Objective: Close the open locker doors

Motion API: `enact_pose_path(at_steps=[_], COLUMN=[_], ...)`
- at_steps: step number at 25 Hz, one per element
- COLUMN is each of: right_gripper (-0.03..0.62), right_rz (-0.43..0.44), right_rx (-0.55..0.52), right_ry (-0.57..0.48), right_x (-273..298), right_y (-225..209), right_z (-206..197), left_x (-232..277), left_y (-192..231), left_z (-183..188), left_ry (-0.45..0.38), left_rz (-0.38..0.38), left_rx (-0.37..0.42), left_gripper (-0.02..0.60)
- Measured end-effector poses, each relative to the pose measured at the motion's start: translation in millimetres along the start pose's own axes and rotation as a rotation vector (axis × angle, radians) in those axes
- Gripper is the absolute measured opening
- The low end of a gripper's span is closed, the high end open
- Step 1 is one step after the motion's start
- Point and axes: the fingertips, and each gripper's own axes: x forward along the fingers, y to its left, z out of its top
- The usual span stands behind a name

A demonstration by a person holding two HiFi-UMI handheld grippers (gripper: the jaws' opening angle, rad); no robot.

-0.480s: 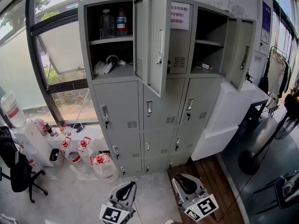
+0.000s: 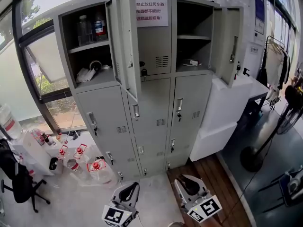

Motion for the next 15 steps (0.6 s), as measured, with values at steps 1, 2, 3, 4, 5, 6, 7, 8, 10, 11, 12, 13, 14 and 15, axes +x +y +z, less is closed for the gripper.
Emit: enact_pose_path(at_steps=[1, 2, 3, 4, 5, 6, 7, 8, 10, 11, 12, 13, 14, 15], right_gripper=[0.063, 0.063, 0.063, 0.063, 0.063, 0.063, 0.063, 0.063, 0.063, 0.063, 0.063, 0.063, 0.063, 0.063], right_rz=[0.003, 0.008, 0.014, 0.022, 0.033, 0.044, 0.056, 0.067, 0.088, 0.098, 0.107, 0.113, 0.117, 0.121], right_rx=[0.003, 0.004, 0.004, 0.006, 0.007, 0.008, 0.008, 0.008, 0.015, 0.02, 0.022, 0.023, 0.024, 0.025], right_ry=[-0.003, -0.002, 0.0, 0.001, 0.002, 0.002, 0.002, 0.003, 0.008, 0.01, 0.013, 0.016, 0.02, 0.022], right_x=[-2.5, -5.0, -7.0, -8.4, -8.9, -8.5, -7.0, -4.7, 2.1, 6.2, 11.1, 16.8, 23.1, 29.7], right_y=[-6.7, -13.4, -19.7, -25.5, -30.2, -34.0, -36.8, -38.9, -40.8, -40.8, -40.5, -40.2, -39.9, -39.4], right_z=[0.2, -0.3, -1.5, -2.8, -4.2, -5.6, -7.3, -9.3, -13.5, -15.6, -17.8, -20.2, -22.7, -25.0], left_x=[6.0, 11.8, 17.0, 21.4, 25.1, 27.9, 30.0, 31.4, 32.4, 32.6, 33.0, 33.6, 34.2, 34.8], left_y=[-3.9, -7.5, -10.4, -12.4, -13.2, -12.8, -11.4, -9.4, -4.0, -0.4, 4.2, 10.0, 16.5, 23.1], left_z=[1.0, 2.1, 3.2, 4.1, 4.6, 4.4, 3.5, 2.2, -0.2, -1.4, -2.7, -4.1, -5.5, -6.8], left_ry=[0.0, 0.0, -0.001, -0.003, -0.005, -0.005, -0.003, -0.002, 0.003, 0.007, 0.01, 0.013, 0.013, 0.012], left_rz=[0.001, 0.005, 0.012, 0.021, 0.032, 0.044, 0.058, 0.072, 0.096, 0.104, 0.111, 0.119, 0.126, 0.131], left_rx=[0.004, 0.008, 0.012, 0.015, 0.018, 0.019, 0.017, 0.013, 0.007, 0.007, 0.007, 0.004, -0.002, -0.01], left_gripper=[0.009, 0.009, 0.009, 0.009, 0.009, 0.009, 0.009, 0.009, 0.009, 0.009, 0.009, 0.009, 0.009, 0.009])
